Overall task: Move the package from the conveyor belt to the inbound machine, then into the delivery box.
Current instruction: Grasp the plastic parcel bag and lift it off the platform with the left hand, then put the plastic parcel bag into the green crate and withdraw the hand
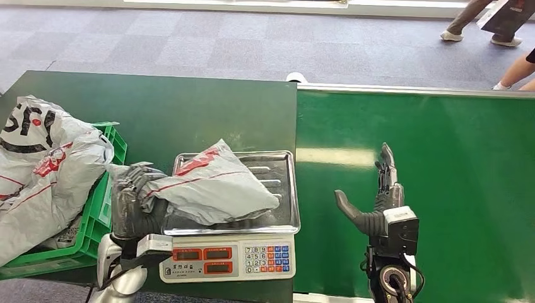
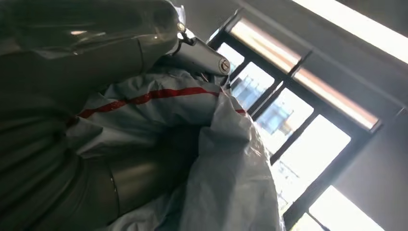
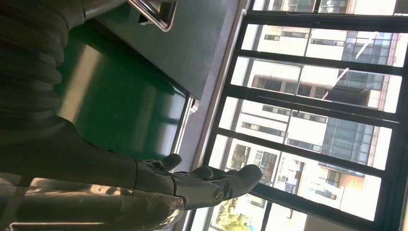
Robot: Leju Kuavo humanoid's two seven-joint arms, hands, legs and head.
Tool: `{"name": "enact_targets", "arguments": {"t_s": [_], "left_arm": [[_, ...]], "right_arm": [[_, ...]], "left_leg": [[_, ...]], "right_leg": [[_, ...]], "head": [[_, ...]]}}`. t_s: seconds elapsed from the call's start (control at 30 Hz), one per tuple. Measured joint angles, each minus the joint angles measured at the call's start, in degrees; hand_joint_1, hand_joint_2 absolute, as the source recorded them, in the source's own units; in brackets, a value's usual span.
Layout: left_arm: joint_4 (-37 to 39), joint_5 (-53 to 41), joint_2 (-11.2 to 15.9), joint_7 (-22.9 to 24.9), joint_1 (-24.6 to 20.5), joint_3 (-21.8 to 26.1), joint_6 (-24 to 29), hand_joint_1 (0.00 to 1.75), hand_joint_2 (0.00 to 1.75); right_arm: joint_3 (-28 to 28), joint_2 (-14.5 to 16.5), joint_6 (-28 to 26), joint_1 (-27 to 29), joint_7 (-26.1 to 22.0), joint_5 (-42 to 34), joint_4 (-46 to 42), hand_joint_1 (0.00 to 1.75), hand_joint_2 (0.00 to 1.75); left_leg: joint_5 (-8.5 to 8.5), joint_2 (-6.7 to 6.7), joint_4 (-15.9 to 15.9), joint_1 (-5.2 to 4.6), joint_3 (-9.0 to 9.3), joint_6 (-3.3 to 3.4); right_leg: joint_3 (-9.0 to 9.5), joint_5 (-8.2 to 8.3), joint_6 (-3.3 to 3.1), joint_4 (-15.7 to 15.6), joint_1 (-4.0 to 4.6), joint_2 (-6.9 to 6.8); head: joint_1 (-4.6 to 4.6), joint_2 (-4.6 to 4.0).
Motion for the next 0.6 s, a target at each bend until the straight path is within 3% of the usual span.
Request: {"name": "enact_targets", "arguments": {"t_s": [0.2, 0.37, 0.6], "left_arm": [[-7.6, -8.7, -3.3, -0.5, -0.5, 10.0, 2.4, 1.75, 1.75], [-12.5, -16.3, -6.4, -0.6, -3.8, 18.6, 2.5, 1.75, 1.75], [-17.9, -17.6, -9.1, -0.6, -5.9, 27.6, 2.5, 1.75, 1.75]], "right_arm": [[1.1, 0.0, -0.3, -1.2, -0.1, -0.4, 1.7, 0.00, 1.75], [2.2, 0.0, -0.8, -1.2, -0.7, -0.9, 2.8, 0.00, 1.75], [2.7, -0.2, -1.2, -1.2, -0.9, -1.2, 3.8, 0.00, 1.75]], "left_leg": [[0.00, 0.00, 0.0, 0.00, -0.12, 0.00], [0.01, -0.01, 0.0, 0.00, -0.16, 0.00], [0.01, 0.00, 0.0, 0.00, -0.19, -0.01]], "right_leg": [[-0.12, 0.00, 0.00, 0.0, 0.00, 0.00], [-0.14, 0.00, 0.00, 0.0, 0.00, -0.01], [-0.22, 0.00, 0.00, 0.0, 0.00, 0.01]], "head": [[0.01, 0.00], [0.00, 0.00], [0.00, 0.00]]}}
